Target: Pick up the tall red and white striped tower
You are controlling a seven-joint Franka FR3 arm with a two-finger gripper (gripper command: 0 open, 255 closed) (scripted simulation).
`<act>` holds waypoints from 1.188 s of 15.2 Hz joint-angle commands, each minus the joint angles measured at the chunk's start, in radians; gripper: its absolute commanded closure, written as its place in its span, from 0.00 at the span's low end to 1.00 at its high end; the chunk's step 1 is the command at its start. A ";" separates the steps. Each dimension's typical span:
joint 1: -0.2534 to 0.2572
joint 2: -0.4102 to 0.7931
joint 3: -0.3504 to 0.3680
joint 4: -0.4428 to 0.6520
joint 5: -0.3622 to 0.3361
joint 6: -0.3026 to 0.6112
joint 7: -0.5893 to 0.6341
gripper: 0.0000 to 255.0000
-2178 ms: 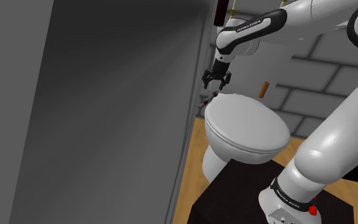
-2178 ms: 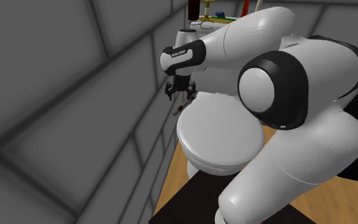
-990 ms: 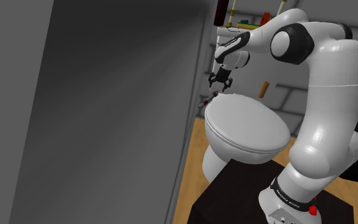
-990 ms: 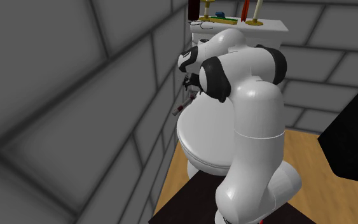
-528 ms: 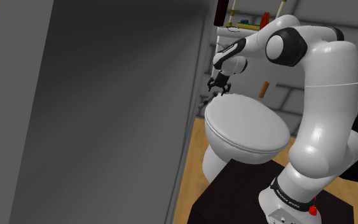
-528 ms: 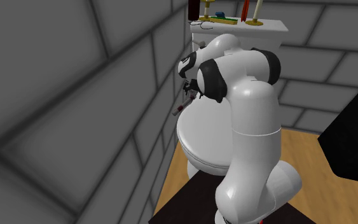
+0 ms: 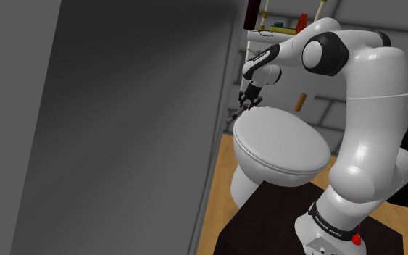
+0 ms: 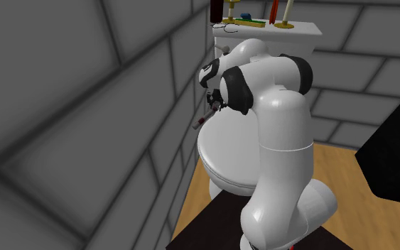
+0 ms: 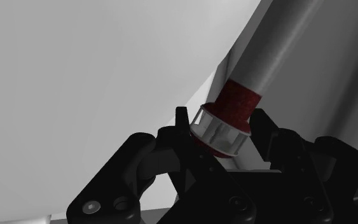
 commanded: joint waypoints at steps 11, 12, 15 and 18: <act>0.010 -0.055 -0.017 0.028 -0.031 -0.081 0.028 1.00; 0.011 -0.061 -0.019 0.033 -0.035 -0.092 0.031 1.00; 0.014 -0.079 -0.024 0.048 -0.045 -0.123 0.041 1.00; 0.016 -0.096 -0.028 0.065 -0.055 -0.156 0.050 1.00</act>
